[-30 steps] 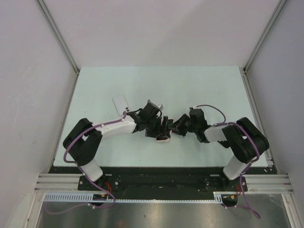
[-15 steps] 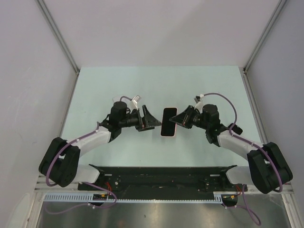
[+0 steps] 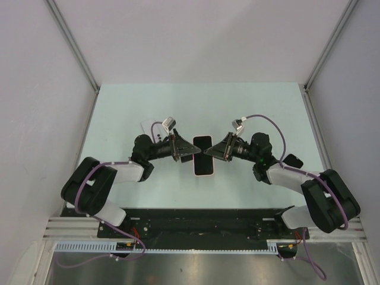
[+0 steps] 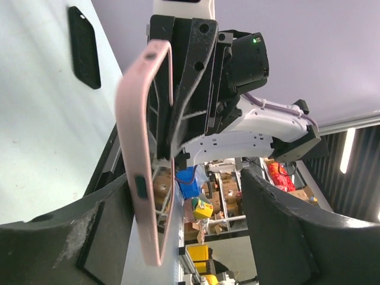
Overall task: Take the phone out of the phone case
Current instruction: Pick up the phone at the center of the board, then remove the phone case from the phone.
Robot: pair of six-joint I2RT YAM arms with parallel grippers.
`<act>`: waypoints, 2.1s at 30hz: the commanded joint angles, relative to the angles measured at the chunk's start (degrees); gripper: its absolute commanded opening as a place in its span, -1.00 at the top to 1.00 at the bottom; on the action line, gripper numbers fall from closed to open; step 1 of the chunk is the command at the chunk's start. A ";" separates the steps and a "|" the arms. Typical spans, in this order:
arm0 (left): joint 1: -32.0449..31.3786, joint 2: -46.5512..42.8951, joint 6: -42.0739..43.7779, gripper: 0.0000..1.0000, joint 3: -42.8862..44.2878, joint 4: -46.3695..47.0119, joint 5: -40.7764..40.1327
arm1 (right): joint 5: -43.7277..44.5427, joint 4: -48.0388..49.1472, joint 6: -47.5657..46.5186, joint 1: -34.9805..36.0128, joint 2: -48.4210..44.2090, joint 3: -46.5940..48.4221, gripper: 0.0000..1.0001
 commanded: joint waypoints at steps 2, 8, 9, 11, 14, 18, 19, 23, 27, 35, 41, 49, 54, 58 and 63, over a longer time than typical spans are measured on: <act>-0.40 3.76 -9.93 -0.37 0.89 18.30 1.01 | -4.90 13.49 4.74 2.94 2.90 0.47 1.00; -0.40 3.85 -10.37 -0.12 1.59 18.82 -0.57 | -5.26 13.50 4.65 3.82 4.05 0.47 1.00; -0.40 3.85 -10.46 -0.05 1.59 18.82 -1.01 | -5.17 13.49 4.57 4.00 4.13 0.56 1.00; -0.40 4.11 -10.81 0.08 1.76 18.74 -1.45 | -5.17 13.93 4.65 4.18 4.31 0.47 1.00; -0.40 4.90 -11.33 0.11 2.82 18.65 -1.80 | -5.43 13.50 4.04 4.61 4.57 0.56 1.00; -0.40 6.04 -11.51 0.06 4.93 18.21 -1.98 | -5.70 12.53 3.16 5.23 5.28 0.47 1.00; -0.40 6.05 -11.43 0.06 5.63 17.77 -2.15 | -5.61 12.70 3.07 5.49 5.28 0.47 1.00; -0.40 5.69 -8.71 0.42 7.21 13.56 -2.60 | -5.26 12.97 2.98 6.11 5.80 0.47 1.00; -0.40 4.64 -7.30 0.68 7.48 10.74 -2.68 | -5.17 13.14 2.90 6.11 6.33 0.47 1.00; 0.22 3.67 -6.77 1.00 6.34 9.77 -2.95 | -4.12 11.48 2.72 5.33 7.13 0.47 0.57; 3.03 1.21 -7.39 1.00 6.60 8.02 -2.33 | 5.53 -15.57 -9.29 3.91 -4.02 0.39 -0.82; 3.91 -4.58 -0.27 1.00 11.25 -6.92 -5.31 | 8.54 -27.29 -10.38 3.21 -22.84 0.12 -0.79; 3.82 -6.43 0.97 1.00 13.19 -10.70 -6.37 | 9.59 -18.34 -3.89 5.32 -24.96 -2.34 -0.76; 3.91 -6.87 0.97 1.00 13.54 -11.58 -6.73 | 10.74 -11.22 -0.89 6.55 -22.95 -3.83 -0.64; 3.91 -7.75 1.49 1.00 13.37 -12.90 -7.08 | 9.69 -2.86 2.01 7.25 -19.86 -4.01 -0.17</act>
